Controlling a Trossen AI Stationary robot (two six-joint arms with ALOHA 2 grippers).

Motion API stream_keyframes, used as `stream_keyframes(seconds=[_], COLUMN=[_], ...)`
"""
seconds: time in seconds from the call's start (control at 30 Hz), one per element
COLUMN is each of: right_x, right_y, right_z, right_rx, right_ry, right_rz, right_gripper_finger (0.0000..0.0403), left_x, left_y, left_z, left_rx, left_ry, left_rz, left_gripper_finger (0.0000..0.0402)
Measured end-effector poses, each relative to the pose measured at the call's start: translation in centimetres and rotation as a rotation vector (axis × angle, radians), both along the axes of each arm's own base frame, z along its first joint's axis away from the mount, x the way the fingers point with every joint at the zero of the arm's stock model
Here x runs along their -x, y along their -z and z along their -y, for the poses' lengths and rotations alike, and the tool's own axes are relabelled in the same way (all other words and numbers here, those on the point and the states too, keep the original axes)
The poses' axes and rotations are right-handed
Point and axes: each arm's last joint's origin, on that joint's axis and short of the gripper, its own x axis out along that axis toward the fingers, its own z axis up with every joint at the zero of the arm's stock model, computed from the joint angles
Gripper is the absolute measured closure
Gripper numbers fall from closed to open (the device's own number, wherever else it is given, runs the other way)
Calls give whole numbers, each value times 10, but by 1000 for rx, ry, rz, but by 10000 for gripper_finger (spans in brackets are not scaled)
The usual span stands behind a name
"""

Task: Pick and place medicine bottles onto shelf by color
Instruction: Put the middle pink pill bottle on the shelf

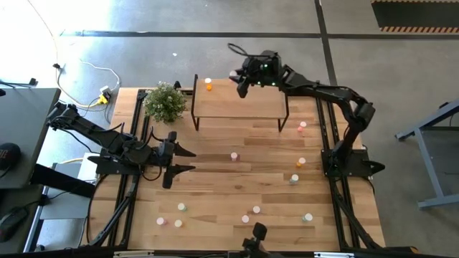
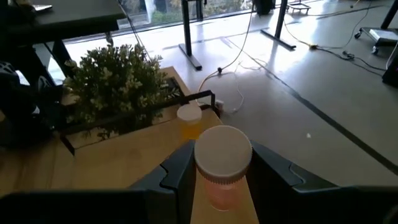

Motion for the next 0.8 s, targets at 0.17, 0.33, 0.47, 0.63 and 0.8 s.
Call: stream_keyframes(seconds=[0.17,0.33,0.47,0.63,0.8], right_x=[-8,-9,-13,-18,-19], right_y=[14,20,29,44,49], right_z=[1,-1,1,5,7], right_rx=[-9,-2,-18,-32,-28], right_ry=[-13,-29,-34,-38,-33], right_rz=[-35,-75,-95,-130,-141], right_gripper_finger=[290,290,290,290,290], left_x=[0,0,0,0,0], left_y=[0,0,0,0,0], left_z=[0,0,0,0,0], left_rx=[0,0,0,7,7], left_ry=[0,0,0,-2,-2], left_rz=[-1,-1,-1,0,0], left_gripper_finger=[206,206,206,206,206])
